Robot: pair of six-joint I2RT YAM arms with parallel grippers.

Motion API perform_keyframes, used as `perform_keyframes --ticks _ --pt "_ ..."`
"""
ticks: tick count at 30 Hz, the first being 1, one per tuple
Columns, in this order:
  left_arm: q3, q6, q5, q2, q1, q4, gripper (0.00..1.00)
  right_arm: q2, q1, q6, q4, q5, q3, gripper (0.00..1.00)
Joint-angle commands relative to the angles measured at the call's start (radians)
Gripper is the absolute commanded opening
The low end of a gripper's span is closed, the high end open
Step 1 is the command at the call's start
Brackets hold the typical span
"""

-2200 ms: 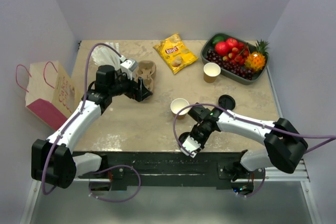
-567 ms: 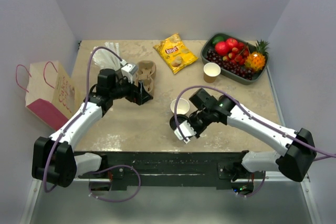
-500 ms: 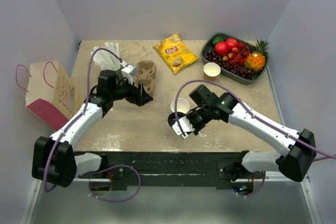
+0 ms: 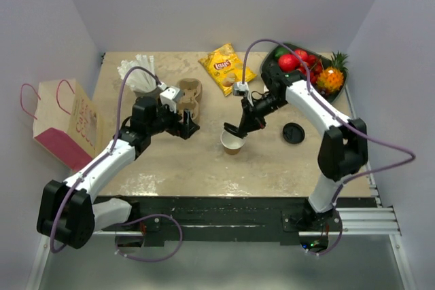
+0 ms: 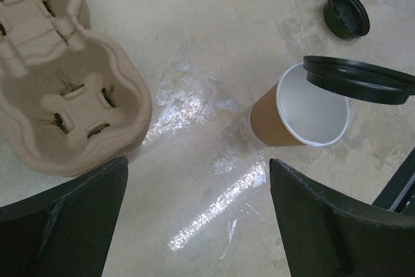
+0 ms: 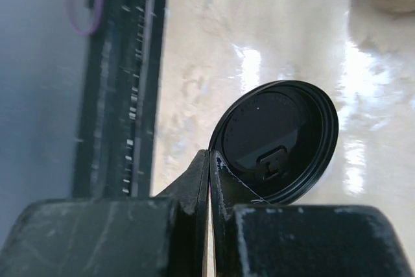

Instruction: Pack the takeout coffee

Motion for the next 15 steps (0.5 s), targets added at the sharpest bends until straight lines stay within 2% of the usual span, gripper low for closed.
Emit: perform_keyframes --ticks 1,7,15 --pt "-0.028 0.063 -0.036 -0.044 -0.004 0.073 0.94 0.110 -0.054 -0.027 -0.273 -0.282 0.065 0.00" --pt "-0.030 0.098 0.004 -0.041 -0.046 0.073 0.94 0.150 -0.067 0.009 -0.267 -0.366 0.060 0.00" --pt "-0.019 0.121 -0.003 0.010 -0.103 0.115 0.93 0.244 -0.097 0.016 -0.275 -0.389 0.006 0.00"
